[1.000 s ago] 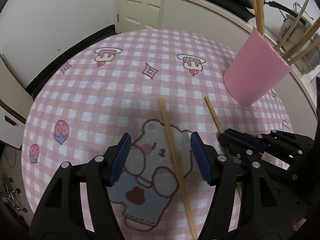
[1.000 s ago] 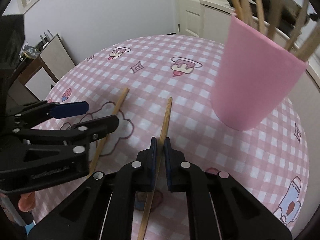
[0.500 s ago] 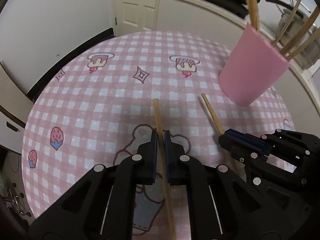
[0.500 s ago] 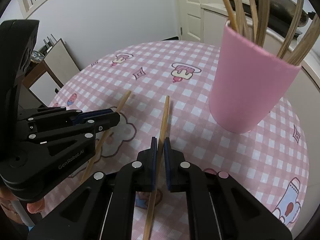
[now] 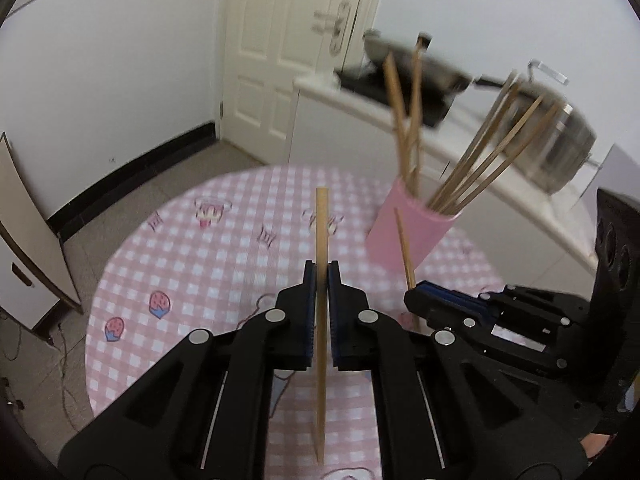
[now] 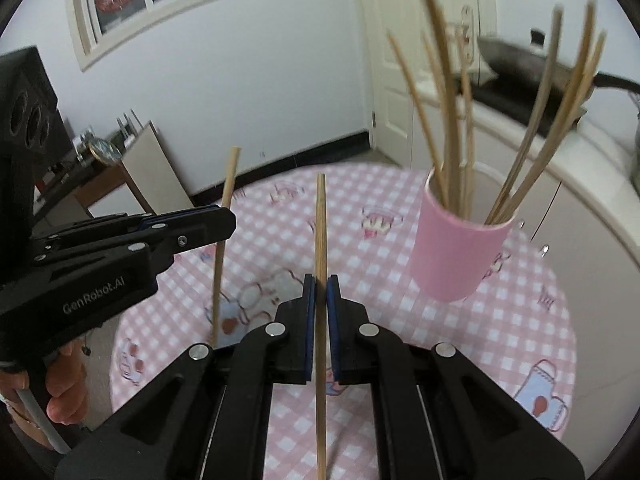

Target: Organize utensils

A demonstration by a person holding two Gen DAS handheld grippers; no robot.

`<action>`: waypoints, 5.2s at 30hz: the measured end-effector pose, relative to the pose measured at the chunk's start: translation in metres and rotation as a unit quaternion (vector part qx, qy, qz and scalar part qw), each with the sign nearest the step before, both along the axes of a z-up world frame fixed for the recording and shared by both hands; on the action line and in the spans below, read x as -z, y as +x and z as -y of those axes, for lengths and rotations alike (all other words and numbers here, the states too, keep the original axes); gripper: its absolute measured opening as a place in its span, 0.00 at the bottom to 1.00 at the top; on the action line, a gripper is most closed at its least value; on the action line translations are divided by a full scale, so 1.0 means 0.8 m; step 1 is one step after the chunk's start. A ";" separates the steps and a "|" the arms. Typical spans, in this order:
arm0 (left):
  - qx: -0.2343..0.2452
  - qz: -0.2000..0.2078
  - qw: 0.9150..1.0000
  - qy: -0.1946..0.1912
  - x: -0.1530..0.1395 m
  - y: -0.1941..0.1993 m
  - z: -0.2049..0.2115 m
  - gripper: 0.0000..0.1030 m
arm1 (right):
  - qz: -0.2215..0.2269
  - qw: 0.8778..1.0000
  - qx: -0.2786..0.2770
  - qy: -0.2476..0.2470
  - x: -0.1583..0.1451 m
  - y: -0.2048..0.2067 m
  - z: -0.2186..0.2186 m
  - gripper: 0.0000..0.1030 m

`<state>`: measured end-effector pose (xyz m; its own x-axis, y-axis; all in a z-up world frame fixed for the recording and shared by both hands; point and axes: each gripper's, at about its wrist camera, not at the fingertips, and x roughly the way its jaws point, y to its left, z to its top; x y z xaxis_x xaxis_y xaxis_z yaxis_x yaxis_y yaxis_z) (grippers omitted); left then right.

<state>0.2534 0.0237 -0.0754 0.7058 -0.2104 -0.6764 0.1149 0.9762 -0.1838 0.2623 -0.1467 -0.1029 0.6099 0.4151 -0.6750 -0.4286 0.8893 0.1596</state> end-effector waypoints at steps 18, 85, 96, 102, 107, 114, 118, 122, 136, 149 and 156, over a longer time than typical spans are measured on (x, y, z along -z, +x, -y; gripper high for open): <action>-0.031 0.122 0.991 -0.041 -0.097 -0.055 0.023 0.06 | 0.124 0.988 0.073 0.058 -0.089 -0.049 0.095 0.04; -0.034 0.113 0.990 -0.073 -0.038 0.086 0.081 0.06 | 0.254 0.964 0.072 -0.041 -0.048 0.036 0.074 0.04; -0.017 0.090 0.993 -0.069 -0.032 0.090 0.083 0.07 | 0.211 0.974 0.083 -0.025 -0.023 0.054 0.085 0.05; -0.012 0.081 0.994 -0.069 -0.029 0.088 0.082 0.07 | 0.197 0.976 0.091 -0.006 -0.022 0.061 0.095 0.06; -0.012 0.081 0.995 -0.064 -0.033 0.080 0.083 0.07 | 0.195 0.976 0.096 0.002 -0.025 0.057 0.098 0.06; -0.003 0.086 0.995 -0.059 -0.045 0.063 0.083 0.07 | 0.207 0.974 0.094 0.010 -0.033 0.040 0.099 0.26; 0.001 0.090 0.995 -0.054 -0.052 0.051 0.082 0.07 | 0.211 0.973 0.091 0.011 -0.040 0.029 0.098 0.26; 0.004 0.096 0.994 -0.045 -0.058 0.035 0.079 0.18 | 0.216 0.972 0.092 0.014 -0.048 0.014 0.099 0.29; -0.028 0.158 0.987 0.010 -0.080 -0.050 0.069 0.65 | 0.218 0.970 0.107 0.034 -0.068 -0.041 0.105 0.37; -0.053 0.220 0.973 0.044 -0.090 -0.143 0.058 0.79 | 0.240 0.961 0.127 0.047 -0.085 -0.117 0.101 0.64; -0.068 0.255 0.963 0.049 -0.098 -0.189 0.054 0.85 | 0.264 0.954 0.134 0.040 -0.094 -0.150 0.096 0.75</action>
<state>0.1021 -0.0193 0.0029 0.9680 -0.0447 -0.2469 0.0351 0.9985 -0.0430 0.1425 -0.2239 -0.0278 0.9479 0.2338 -0.2164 -0.2269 0.9723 0.0566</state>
